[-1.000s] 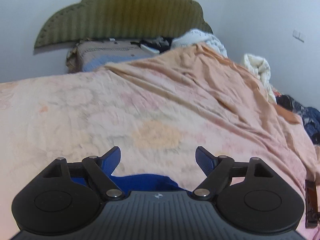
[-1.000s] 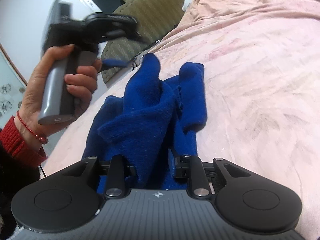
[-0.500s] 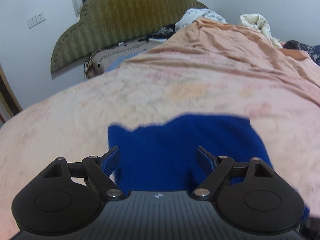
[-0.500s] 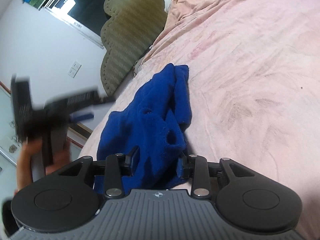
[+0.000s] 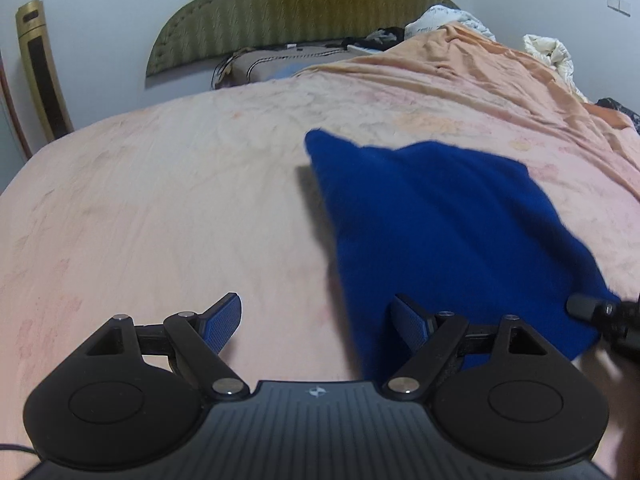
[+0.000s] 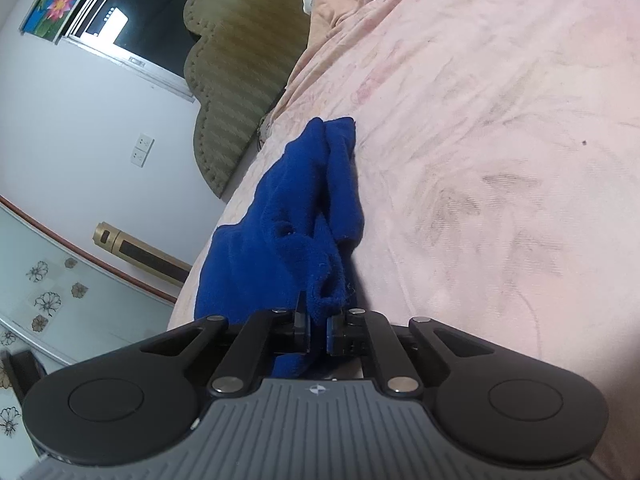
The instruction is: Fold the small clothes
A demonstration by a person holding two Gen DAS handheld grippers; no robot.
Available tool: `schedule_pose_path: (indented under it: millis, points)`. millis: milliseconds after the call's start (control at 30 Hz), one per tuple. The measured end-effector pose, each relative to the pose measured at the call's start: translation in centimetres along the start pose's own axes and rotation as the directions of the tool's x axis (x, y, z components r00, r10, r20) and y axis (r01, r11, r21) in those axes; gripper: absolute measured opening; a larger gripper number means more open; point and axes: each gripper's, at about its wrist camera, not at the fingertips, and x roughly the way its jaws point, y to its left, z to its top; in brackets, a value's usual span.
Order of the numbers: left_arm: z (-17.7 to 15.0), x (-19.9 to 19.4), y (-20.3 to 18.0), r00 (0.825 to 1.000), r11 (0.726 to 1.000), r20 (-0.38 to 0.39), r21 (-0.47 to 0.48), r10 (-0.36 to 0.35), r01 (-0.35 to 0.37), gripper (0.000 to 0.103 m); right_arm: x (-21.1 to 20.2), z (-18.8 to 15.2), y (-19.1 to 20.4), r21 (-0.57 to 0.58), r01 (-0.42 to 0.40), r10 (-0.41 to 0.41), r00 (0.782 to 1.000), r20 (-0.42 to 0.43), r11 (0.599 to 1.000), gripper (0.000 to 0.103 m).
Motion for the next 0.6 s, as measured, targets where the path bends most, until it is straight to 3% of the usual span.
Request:
schedule_pose_path:
  millis: [167, 233, 400, 467, 600]
  points:
    - [0.7, 0.3, 0.5, 1.000, 1.000, 0.008, 0.012, 0.023, -0.023, 0.082, 0.0, -0.1, 0.2, -0.021, 0.002, -0.002, 1.000, -0.021, 1.000, 0.012]
    - [1.8, 0.8, 0.6, 1.000, 1.000, 0.016, 0.009, 0.005, -0.005, 0.082, 0.0, 0.3, 0.1, -0.027, -0.004, 0.003, 0.999, -0.035, 1.000, 0.022]
    - [5.1, 3.4, 0.8, 0.999, 0.999, 0.023, -0.015, -0.033, 0.034, 0.082, -0.6, 2.1, 0.3, -0.091, -0.022, 0.016, 0.998, -0.067, 0.996, 0.034]
    - [6.3, 4.4, 0.9, 0.998, 0.998, 0.029, -0.028, -0.050, 0.051, 0.082, -0.7, 3.6, 1.0, -0.163, 0.028, -0.034, 0.999, -0.032, 0.986, 0.044]
    - [8.0, 7.0, 1.3, 0.997, 0.995, 0.017, -0.057, -0.075, 0.076, 0.082, 0.5, 7.4, 2.7, -0.295, 0.133, -0.129, 0.991, 0.033, 0.946, 0.045]
